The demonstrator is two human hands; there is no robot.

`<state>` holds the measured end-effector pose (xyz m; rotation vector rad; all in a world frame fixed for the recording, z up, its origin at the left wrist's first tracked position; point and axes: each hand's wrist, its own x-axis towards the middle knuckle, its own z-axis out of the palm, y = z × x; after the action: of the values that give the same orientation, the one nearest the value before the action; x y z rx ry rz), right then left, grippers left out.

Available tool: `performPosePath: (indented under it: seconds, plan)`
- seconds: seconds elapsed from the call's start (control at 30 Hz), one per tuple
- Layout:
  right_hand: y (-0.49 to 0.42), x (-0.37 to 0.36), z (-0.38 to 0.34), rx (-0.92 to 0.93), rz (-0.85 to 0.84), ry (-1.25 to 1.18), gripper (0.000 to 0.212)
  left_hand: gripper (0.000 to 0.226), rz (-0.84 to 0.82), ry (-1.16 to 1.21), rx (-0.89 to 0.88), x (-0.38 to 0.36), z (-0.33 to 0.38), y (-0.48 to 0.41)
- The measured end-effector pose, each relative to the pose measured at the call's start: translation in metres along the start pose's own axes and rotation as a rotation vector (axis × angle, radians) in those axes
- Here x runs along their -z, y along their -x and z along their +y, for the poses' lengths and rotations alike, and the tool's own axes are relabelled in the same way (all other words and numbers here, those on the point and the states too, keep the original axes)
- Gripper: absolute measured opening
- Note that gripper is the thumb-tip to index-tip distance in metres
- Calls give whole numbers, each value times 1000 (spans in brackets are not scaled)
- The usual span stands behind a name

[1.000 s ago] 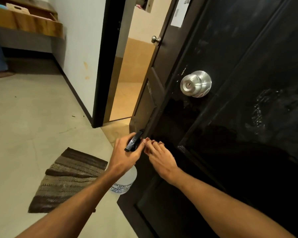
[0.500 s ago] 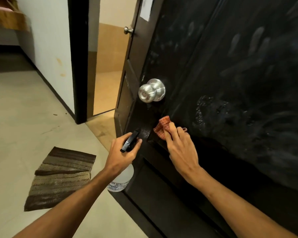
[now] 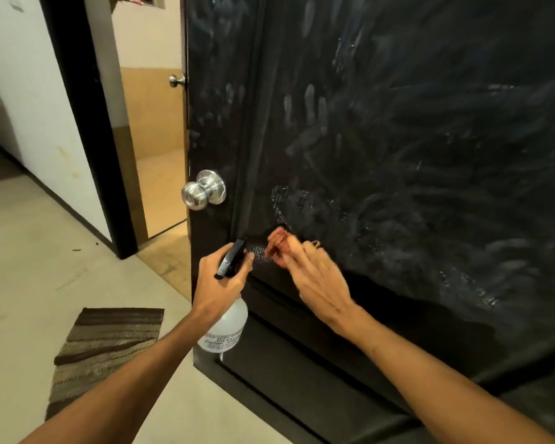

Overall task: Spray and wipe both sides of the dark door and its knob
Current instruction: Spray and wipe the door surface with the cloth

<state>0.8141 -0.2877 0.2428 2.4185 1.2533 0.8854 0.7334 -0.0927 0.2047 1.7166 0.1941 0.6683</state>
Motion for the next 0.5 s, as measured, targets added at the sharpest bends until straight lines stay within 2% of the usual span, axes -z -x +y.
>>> performPosePath:
  seconds: [0.07,0.13,0.17,0.27,0.3,0.33,0.43,0.47,0.5]
  plan:
    - [-8,23,23,-192,120,-34,55,12,-16,25,10,-6,12,-4]
    - [-8,35,35,-253,174,-7,54,12,-25,29,11,-10,20,-4]
    - [-7,34,36,-201,140,21,55,13,-30,29,15,-13,22,-2]
    - [2,31,26,33,-102,100,67,14,-50,57,24,-17,34,1]
    - [2,39,27,50,-114,102,68,15,-56,66,27,-14,39,3]
    - [0,46,33,11,-72,80,65,15,-57,77,29,-13,41,4]
    - [-23,72,50,-285,171,12,61,13,-52,89,44,-1,43,2]
    - [-31,76,52,-344,206,27,62,12,-50,92,47,4,43,0]
    - [-35,72,47,-325,211,48,63,12,-50,100,50,8,43,0]
